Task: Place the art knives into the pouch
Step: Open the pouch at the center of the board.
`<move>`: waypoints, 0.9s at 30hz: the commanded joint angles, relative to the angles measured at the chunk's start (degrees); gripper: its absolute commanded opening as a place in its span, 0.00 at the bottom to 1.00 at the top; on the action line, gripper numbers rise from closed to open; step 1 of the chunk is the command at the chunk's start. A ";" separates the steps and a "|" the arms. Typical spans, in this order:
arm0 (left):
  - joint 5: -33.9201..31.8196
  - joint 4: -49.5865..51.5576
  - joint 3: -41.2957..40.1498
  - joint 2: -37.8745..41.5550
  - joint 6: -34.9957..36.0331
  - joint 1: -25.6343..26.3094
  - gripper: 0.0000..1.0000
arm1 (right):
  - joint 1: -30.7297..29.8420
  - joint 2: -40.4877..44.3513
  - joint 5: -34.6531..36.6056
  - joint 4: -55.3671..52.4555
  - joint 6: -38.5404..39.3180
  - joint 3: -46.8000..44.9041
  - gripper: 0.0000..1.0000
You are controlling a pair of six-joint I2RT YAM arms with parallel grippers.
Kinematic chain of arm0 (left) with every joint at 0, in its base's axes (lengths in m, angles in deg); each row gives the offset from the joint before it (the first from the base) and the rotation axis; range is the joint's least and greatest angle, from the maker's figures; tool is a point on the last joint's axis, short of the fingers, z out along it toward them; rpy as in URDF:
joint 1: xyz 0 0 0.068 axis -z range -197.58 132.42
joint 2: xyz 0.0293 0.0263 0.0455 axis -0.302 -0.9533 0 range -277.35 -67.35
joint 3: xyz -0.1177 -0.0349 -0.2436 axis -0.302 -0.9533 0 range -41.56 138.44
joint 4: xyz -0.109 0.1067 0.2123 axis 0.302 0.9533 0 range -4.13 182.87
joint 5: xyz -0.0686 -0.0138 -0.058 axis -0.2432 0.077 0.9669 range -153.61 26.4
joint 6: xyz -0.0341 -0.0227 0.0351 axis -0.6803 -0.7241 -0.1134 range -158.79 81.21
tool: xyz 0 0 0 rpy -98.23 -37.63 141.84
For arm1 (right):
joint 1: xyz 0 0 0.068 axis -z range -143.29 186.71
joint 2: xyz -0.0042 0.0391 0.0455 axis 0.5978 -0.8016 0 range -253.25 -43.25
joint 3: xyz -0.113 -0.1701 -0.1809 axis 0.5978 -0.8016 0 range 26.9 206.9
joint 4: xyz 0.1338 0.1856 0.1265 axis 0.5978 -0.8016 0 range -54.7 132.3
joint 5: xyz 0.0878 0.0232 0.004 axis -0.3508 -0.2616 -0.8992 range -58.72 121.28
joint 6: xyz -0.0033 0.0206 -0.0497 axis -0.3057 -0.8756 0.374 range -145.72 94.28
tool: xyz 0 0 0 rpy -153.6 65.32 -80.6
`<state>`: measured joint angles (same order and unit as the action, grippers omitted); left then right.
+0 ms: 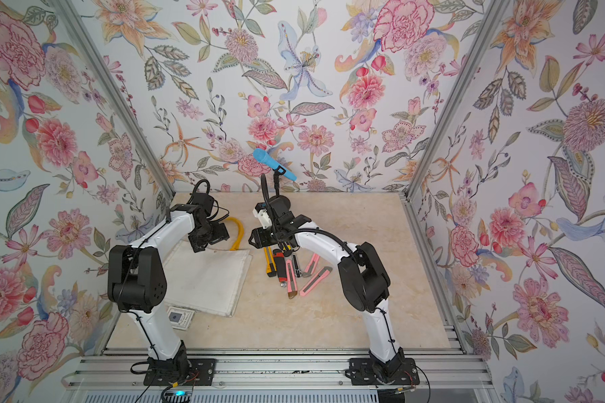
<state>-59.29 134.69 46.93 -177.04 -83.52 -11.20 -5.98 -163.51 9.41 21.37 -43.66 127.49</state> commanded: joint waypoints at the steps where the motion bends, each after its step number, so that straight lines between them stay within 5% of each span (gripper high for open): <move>1: -0.01 5.63 3.60 -3.55 -4.03 0.02 0.90 | 0.48 -4.10 -4.65 1.01 1.82 2.09 0.55; 15: -1.97 10.68 6.53 -7.39 -5.26 0.05 0.91 | 1.57 -9.74 -15.80 9.22 -4.31 0.06 0.61; 27: -1.67 11.80 9.48 -10.59 -4.19 -1.27 0.92 | -0.92 -12.26 -14.52 10.87 -6.42 -0.31 0.66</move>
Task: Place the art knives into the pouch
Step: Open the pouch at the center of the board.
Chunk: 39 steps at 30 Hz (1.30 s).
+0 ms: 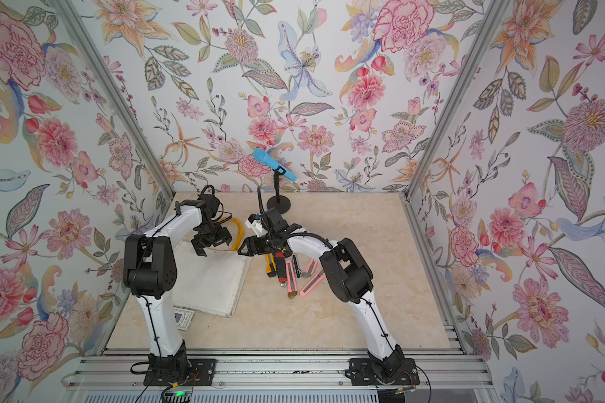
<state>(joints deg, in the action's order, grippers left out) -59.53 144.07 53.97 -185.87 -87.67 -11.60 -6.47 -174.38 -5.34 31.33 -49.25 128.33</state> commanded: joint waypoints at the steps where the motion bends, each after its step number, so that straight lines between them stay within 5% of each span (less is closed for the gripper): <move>1: -1.69 2.68 3.09 -2.17 0.34 -0.95 0.92 | -0.56 -1.57 0.15 0.86 -0.90 -1.14 0.66; 8: -2.37 4.63 6.24 -4.47 2.13 -1.06 0.92 | -2.53 -3.64 0.84 1.21 -1.22 0.95 0.63; 14: -3.73 5.83 5.70 -5.32 4.09 -1.13 0.92 | -3.96 -5.56 1.50 1.21 -2.18 2.93 0.40; 20: -3.33 5.96 6.44 -6.79 4.73 -1.30 0.92 | -4.95 -7.21 2.96 1.20 -2.75 4.26 0.47; 24: -3.71 6.44 6.91 -7.16 5.16 -1.24 0.92 | -5.17 -7.25 5.57 1.21 -2.82 4.55 0.27; 28: -3.40 6.58 7.00 -7.08 5.03 -1.41 0.92 | -6.38 -4.82 10.99 1.21 0.47 3.31 0.08; 39: -0.31 8.24 7.96 -6.70 4.19 -2.27 0.92 | -11.07 5.85 27.61 2.58 11.62 -2.90 0.03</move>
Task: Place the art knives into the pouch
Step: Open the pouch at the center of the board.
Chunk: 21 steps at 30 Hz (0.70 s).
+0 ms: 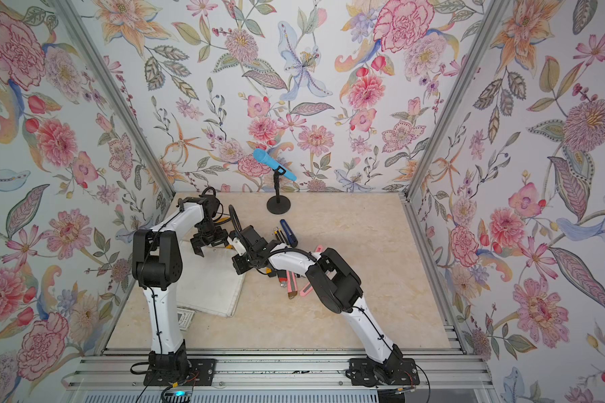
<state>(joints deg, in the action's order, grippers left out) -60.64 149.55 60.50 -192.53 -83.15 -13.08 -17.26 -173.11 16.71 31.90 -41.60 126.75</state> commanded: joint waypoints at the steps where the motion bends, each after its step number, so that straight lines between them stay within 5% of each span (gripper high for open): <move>1: 1.18 3.18 1.67 -0.18 -0.38 -0.66 0.92 | -0.41 5.26 6.04 2.38 4.01 -1.74 0.03; 10: 1.52 6.43 4.33 0.94 0.71 -0.69 0.71 | -0.72 6.29 8.76 2.57 5.38 -2.65 0.03; 18: 2.78 6.87 4.50 3.08 -0.05 -0.63 0.71 | -0.08 6.11 8.81 2.57 5.33 -2.56 0.03; 21: 3.82 7.31 4.36 3.91 -0.09 -0.62 0.63 | 0.28 6.10 8.83 2.58 5.33 -2.48 0.03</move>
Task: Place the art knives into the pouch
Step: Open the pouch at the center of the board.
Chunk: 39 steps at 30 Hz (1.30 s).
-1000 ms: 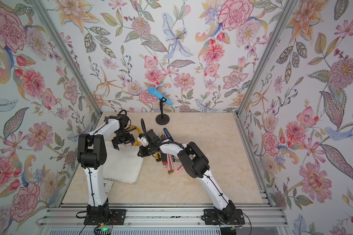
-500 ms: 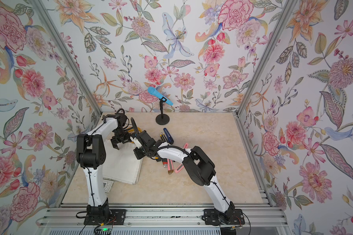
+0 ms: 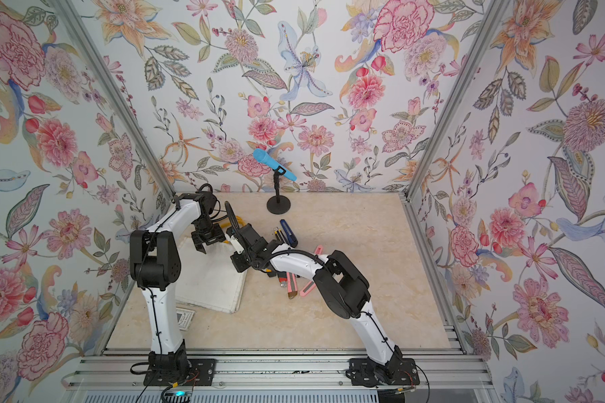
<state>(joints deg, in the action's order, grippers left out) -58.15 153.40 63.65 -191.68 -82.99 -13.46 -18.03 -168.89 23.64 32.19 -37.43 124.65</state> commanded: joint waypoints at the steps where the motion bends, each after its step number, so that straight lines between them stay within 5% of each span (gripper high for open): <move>1: 1.70 3.53 1.46 3.33 -0.14 -0.33 0.59 | 1.11 1.73 1.97 2.29 1.25 -0.45 0.03; 8: 5.53 4.28 1.74 3.58 -0.56 -0.12 0.47 | 1.91 1.56 2.06 2.24 1.00 -0.11 0.03; 14: 7.26 3.45 -0.25 2.87 0.06 0.56 0.22 | 2.43 2.03 2.32 2.37 0.63 0.59 0.03; 21: 8.62 2.35 -1.70 2.03 -0.03 1.21 0.12 | 2.78 3.13 2.53 2.43 1.02 1.39 0.02; 23: 8.48 2.39 -0.85 1.99 -0.08 1.14 0.00 | 2.81 3.38 2.51 2.32 1.07 1.22 0.03; 26: 8.53 1.80 0.36 2.17 0.48 1.22 0.00 | 2.94 3.98 2.34 2.31 0.99 0.87 0.05; 28: 8.15 1.23 1.28 2.64 0.85 1.37 0.00 | 3.70 4.50 1.72 2.38 0.10 0.70 0.16; 31: 5.80 1.18 4.17 2.90 2.37 1.68 0.00 | 5.94 6.15 -1.08 2.61 -2.25 0.46 0.49; 39: -2.09 0.34 10.96 5.26 8.70 4.63 0.00 | 15.70 13.72 -9.14 6.42 -10.78 -3.07 0.66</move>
<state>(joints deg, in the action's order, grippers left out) -55.70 153.51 72.54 -189.85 -78.82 -10.44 -5.02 -159.16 17.74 35.86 -44.01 123.08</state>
